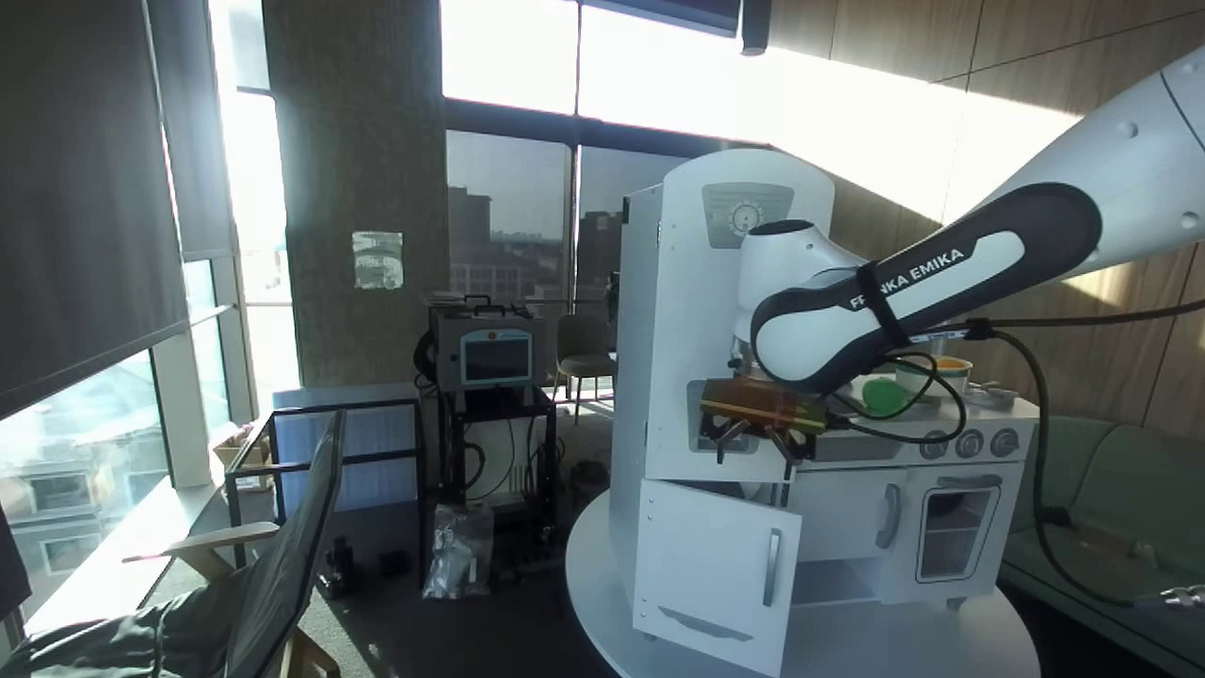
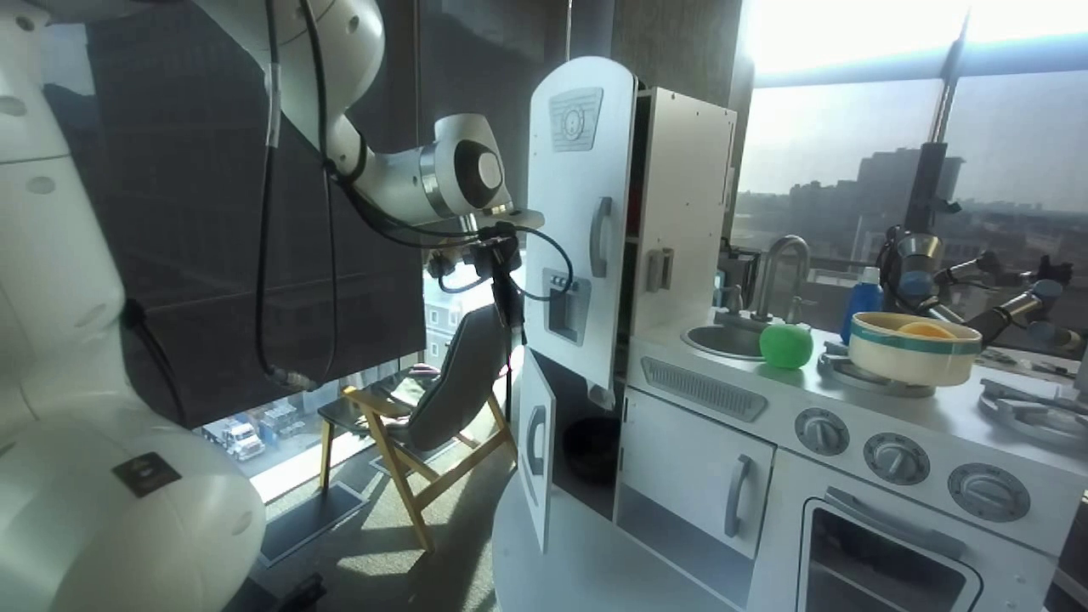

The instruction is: Close all the open cabinet doors

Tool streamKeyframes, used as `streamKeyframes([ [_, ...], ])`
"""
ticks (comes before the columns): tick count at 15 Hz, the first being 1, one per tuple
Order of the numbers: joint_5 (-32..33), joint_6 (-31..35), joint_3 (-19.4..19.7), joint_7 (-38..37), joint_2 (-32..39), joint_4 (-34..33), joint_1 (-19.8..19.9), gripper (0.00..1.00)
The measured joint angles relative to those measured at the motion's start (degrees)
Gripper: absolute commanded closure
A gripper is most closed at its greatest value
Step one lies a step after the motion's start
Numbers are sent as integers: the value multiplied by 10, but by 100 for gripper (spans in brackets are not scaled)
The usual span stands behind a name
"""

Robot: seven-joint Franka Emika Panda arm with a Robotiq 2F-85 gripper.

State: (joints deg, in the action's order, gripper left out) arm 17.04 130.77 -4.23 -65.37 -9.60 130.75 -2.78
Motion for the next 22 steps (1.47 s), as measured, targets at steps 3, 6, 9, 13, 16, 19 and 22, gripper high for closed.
streamKeyframes([
  [3, -19, 1, 1, 30, 39, 0, 4, 0],
  [6, -29, 1, 4, 49, 74, -1, 8, 0],
  [9, -53, 0, 6, 81, 102, -2, 8, 0],
  [13, -10, 1, 18, 58, 137, -12, 8, 0],
  [16, 44, 1, 39, 21, 152, -27, 9, 0],
  [19, 68, 1, 53, -5, 158, -42, 9, 0],
  [22, 71, 1, 61, -22, 161, -59, 9, 0],
])
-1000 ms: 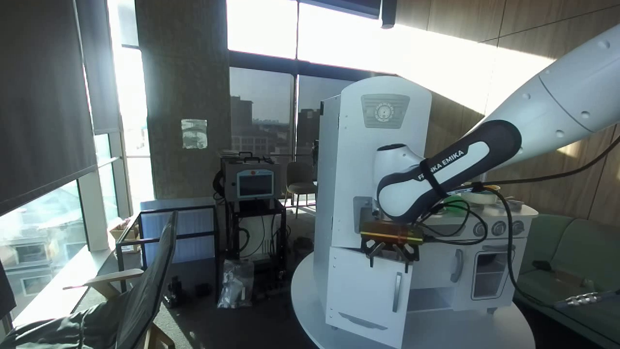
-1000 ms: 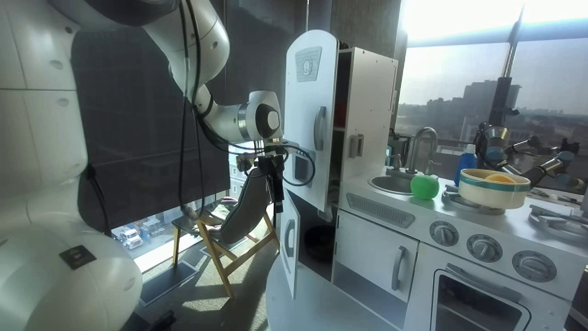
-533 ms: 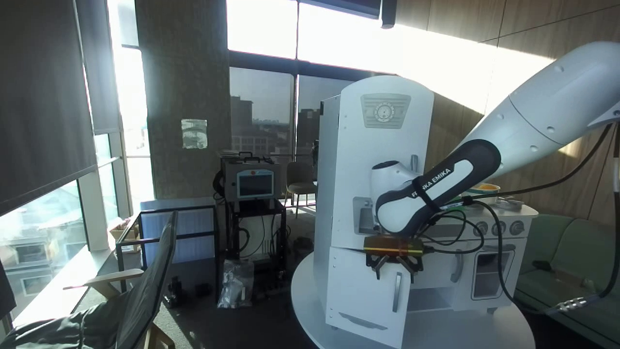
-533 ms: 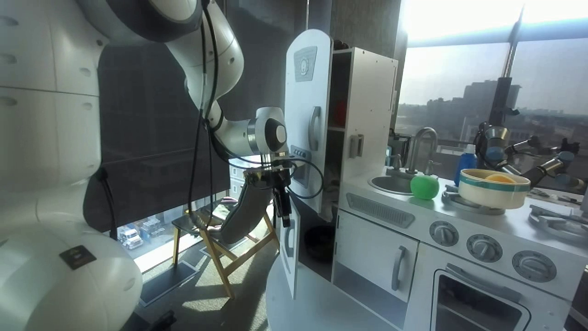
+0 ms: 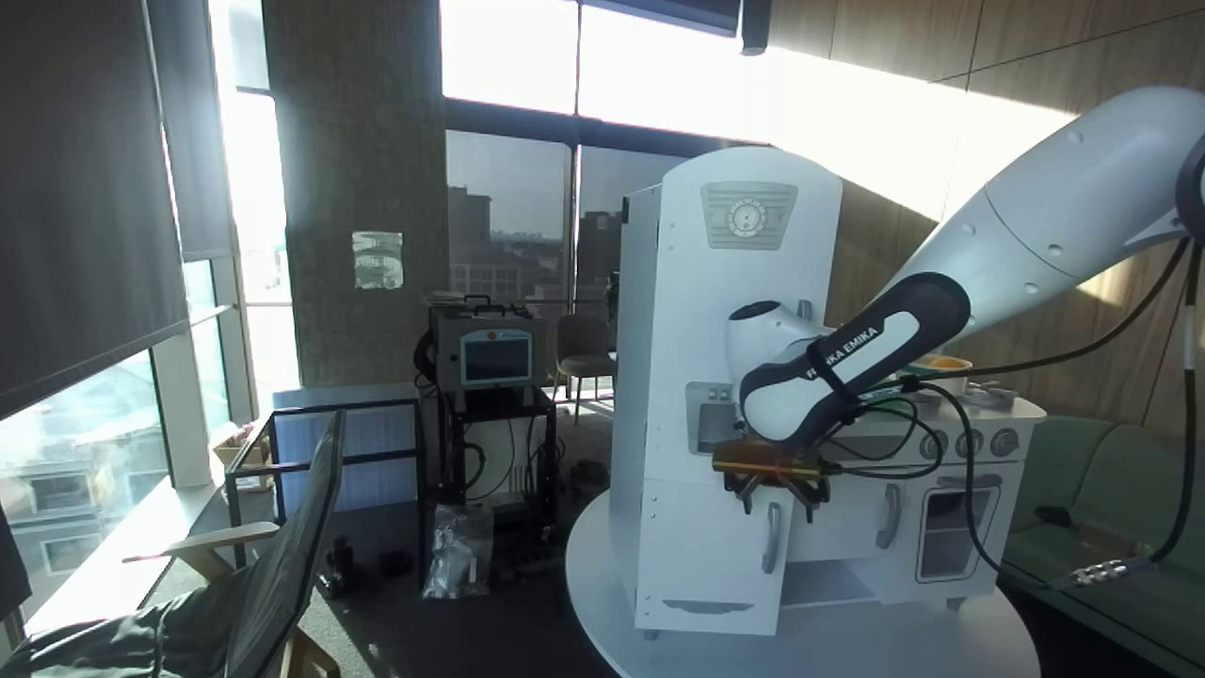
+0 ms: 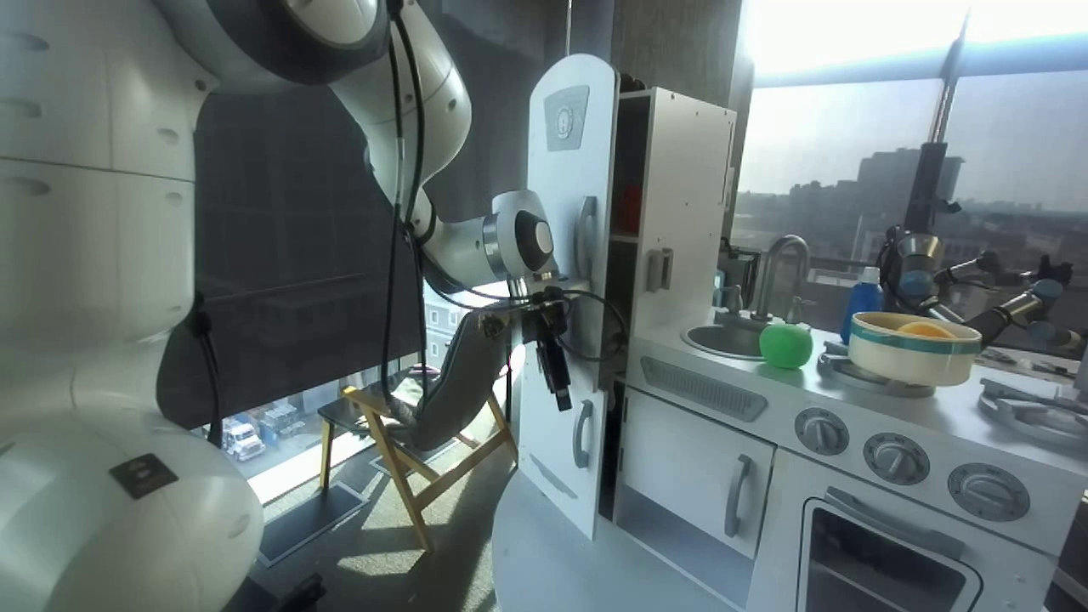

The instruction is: Close all the open cabinet doors

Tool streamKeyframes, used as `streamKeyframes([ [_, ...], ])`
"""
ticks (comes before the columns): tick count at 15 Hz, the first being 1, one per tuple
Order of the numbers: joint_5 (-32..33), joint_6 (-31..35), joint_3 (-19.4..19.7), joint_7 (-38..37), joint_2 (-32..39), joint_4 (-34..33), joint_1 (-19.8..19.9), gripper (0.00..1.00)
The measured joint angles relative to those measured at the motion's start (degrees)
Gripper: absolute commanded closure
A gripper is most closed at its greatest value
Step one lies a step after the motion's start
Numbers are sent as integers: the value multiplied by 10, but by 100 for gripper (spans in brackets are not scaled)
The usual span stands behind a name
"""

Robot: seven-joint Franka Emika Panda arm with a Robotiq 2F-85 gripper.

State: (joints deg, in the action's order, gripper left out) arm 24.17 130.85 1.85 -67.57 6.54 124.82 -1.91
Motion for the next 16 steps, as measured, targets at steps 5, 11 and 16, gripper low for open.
streamKeyframes([
  [5, 0, 0, 9, -28, 28, -37, 0, 0],
  [11, 0, 2, 17, -44, 59, -60, -1, 0],
  [16, 48, 7, 19, -46, 61, -59, -6, 0],
])
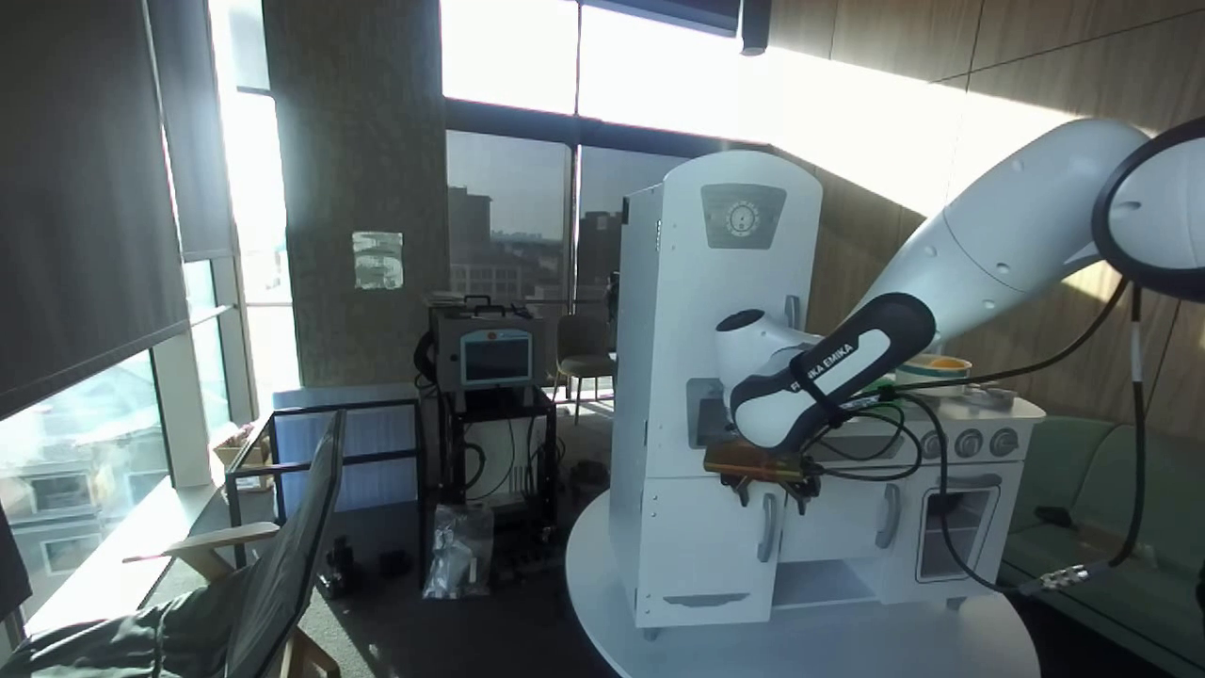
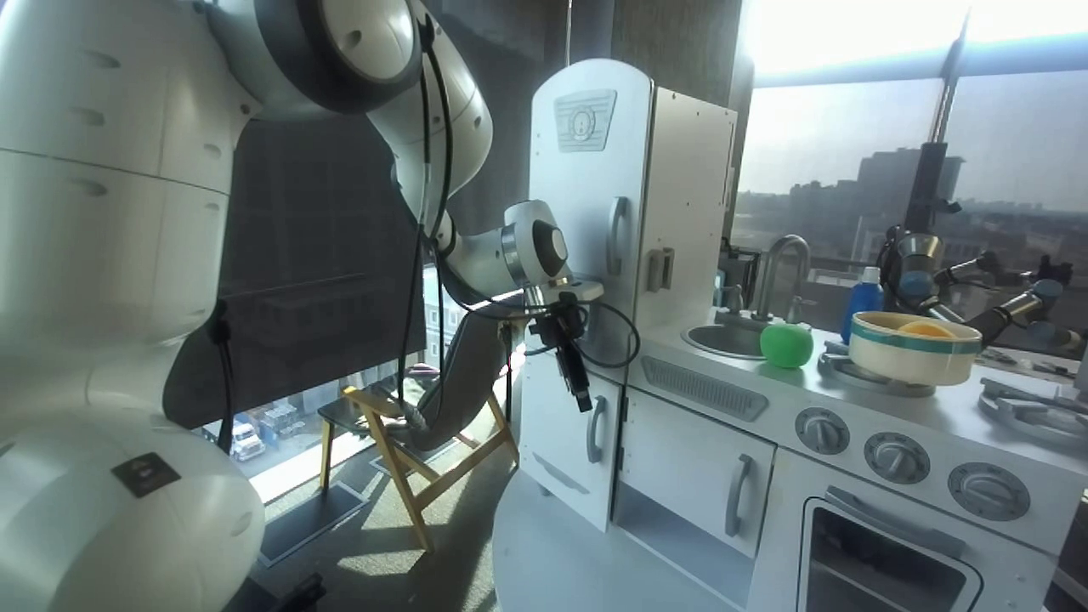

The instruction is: Close all the open cabinet doors

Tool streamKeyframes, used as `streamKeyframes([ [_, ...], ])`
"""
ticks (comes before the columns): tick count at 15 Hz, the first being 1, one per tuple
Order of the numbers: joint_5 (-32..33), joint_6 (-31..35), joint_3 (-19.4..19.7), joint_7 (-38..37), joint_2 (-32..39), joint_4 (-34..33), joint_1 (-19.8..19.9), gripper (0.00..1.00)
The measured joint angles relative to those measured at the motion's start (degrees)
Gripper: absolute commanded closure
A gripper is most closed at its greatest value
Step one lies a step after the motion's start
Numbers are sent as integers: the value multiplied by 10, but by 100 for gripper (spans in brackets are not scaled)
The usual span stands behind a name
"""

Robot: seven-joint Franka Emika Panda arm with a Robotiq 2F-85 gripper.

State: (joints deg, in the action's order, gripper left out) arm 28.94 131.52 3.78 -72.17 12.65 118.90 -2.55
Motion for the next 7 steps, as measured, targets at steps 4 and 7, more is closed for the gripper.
streamKeyframes([
  [4, 9, 23, 0, 0, -8, 11, -5, 0],
  [7, 9, 48, -1, 0, -27, 26, -9, 0],
])
